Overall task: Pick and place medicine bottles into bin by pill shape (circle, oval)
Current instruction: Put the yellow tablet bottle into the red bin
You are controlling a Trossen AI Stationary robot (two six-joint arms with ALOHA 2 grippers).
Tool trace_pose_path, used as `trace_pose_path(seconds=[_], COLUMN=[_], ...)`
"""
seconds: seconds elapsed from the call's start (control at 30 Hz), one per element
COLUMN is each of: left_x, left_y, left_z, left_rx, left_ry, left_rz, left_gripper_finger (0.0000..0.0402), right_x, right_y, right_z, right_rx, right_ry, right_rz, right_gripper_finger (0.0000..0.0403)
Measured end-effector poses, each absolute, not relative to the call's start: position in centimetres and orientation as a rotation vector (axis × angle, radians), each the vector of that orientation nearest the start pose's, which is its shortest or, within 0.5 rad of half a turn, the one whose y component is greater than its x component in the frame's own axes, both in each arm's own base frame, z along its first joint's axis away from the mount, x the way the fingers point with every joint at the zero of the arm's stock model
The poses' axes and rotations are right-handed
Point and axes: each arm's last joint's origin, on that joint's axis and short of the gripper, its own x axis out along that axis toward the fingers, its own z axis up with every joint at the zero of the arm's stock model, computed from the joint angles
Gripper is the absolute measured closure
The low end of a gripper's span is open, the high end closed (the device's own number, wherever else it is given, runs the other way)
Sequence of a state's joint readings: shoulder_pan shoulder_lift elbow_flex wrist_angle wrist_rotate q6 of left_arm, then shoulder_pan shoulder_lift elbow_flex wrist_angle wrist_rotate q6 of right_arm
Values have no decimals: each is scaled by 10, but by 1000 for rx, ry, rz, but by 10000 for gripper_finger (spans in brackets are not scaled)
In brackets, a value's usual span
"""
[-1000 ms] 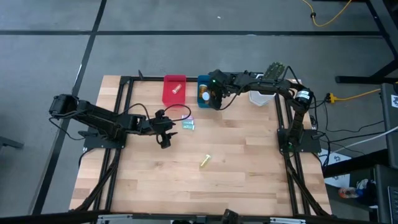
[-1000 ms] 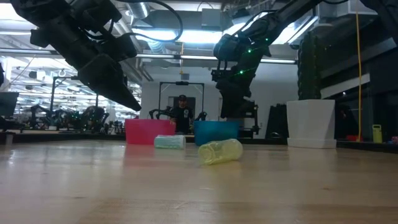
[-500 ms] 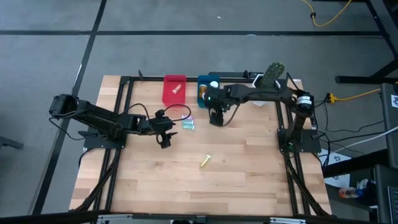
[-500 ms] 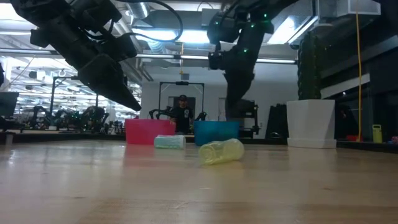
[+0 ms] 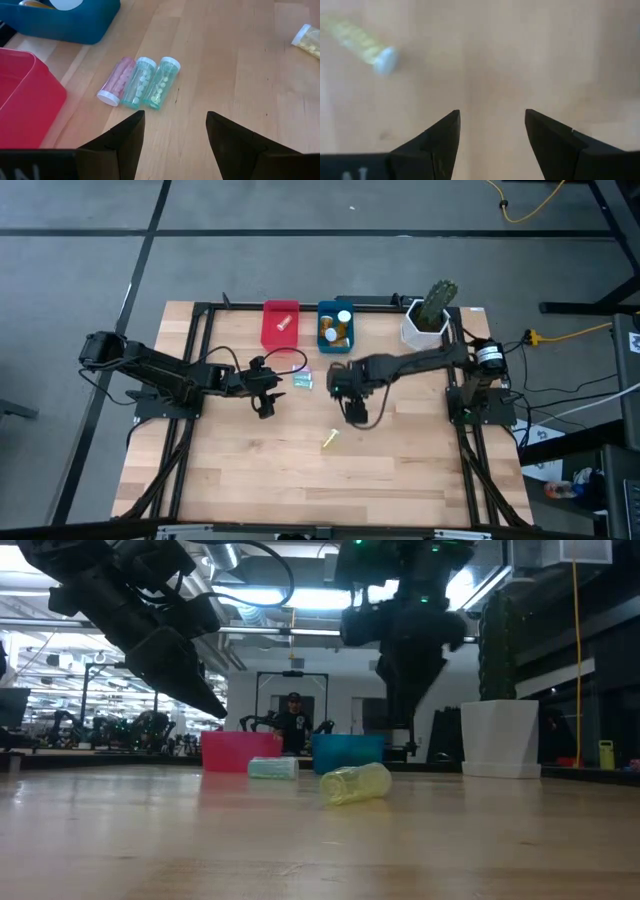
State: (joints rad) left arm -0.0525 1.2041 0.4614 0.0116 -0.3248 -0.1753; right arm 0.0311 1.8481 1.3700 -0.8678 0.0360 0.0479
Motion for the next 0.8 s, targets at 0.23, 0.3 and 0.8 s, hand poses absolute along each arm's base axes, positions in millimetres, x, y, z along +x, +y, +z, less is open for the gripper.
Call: trace_pose_path(seconds=[0.23,0.3,0.8], left_x=[217,217,217], left_y=[-2,-2,-2], left_z=[165,165,165], left_rx=[-29,-29,-29], left_ry=[694,694,694], left_rz=[322,322,321], left_gripper_finger=[195,195,195], right_x=[361,363,354], right_y=[52,63,89], right_z=[186,184,147], right_rx=[13,7,-183], right_ry=[1219,1165,933], right_rz=[116,168,341], right_gripper_finger=[178,178,178])
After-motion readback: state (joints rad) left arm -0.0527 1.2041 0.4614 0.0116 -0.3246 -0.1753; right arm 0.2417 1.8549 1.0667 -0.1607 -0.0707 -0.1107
